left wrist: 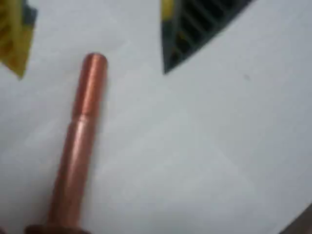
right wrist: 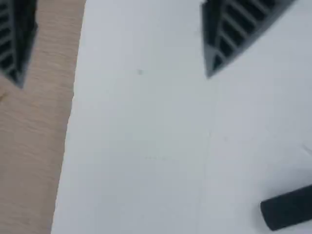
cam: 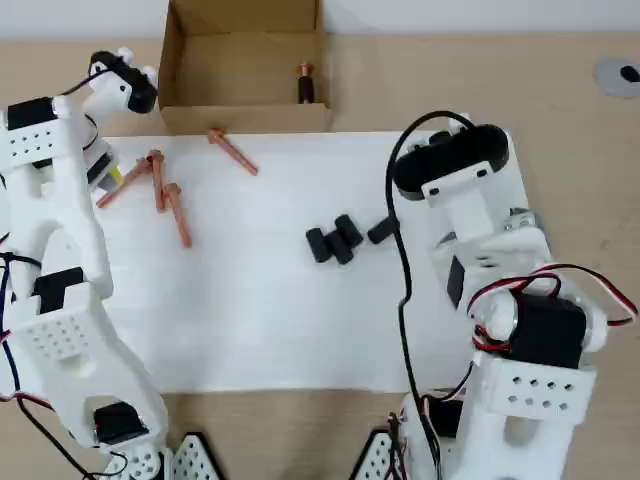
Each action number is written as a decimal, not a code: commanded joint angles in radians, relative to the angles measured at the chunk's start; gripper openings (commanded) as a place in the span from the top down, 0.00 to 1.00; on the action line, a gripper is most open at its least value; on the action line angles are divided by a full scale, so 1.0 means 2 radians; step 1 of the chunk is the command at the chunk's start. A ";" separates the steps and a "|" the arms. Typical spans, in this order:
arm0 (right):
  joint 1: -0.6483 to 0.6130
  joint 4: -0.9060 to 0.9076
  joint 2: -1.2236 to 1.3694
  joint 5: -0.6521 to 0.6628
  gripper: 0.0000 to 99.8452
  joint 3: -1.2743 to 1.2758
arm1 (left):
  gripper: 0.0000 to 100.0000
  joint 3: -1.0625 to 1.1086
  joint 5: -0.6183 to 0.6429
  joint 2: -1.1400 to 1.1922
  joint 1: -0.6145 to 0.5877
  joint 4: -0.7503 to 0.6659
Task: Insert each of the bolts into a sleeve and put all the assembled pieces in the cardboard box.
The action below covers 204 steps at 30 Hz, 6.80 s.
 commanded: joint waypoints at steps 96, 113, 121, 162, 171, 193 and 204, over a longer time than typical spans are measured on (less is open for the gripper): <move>-0.231 0.113 0.612 -0.129 0.72 -0.449 | 0.99 0.428 0.493 -0.542 0.079 -0.001; -0.281 0.069 0.647 -0.162 0.82 -0.393 | 0.99 0.526 0.493 -0.595 0.078 -0.057; -0.284 0.035 0.645 -0.214 0.83 -0.317 | 0.99 0.527 0.493 -0.594 0.078 -0.054; -0.294 -0.055 0.715 -0.240 0.83 -0.258 | 0.99 0.527 0.494 -0.594 0.078 -0.054; -0.322 -0.058 0.722 -0.196 0.83 -0.268 | 0.99 0.527 0.494 -0.594 0.078 -0.044; -0.333 -0.026 0.715 -0.108 0.99 -0.240 | 0.99 0.526 0.494 -0.597 0.077 -0.042; -0.332 0.076 0.535 -0.106 0.99 -0.482 | 0.99 0.436 0.493 -0.600 0.082 0.021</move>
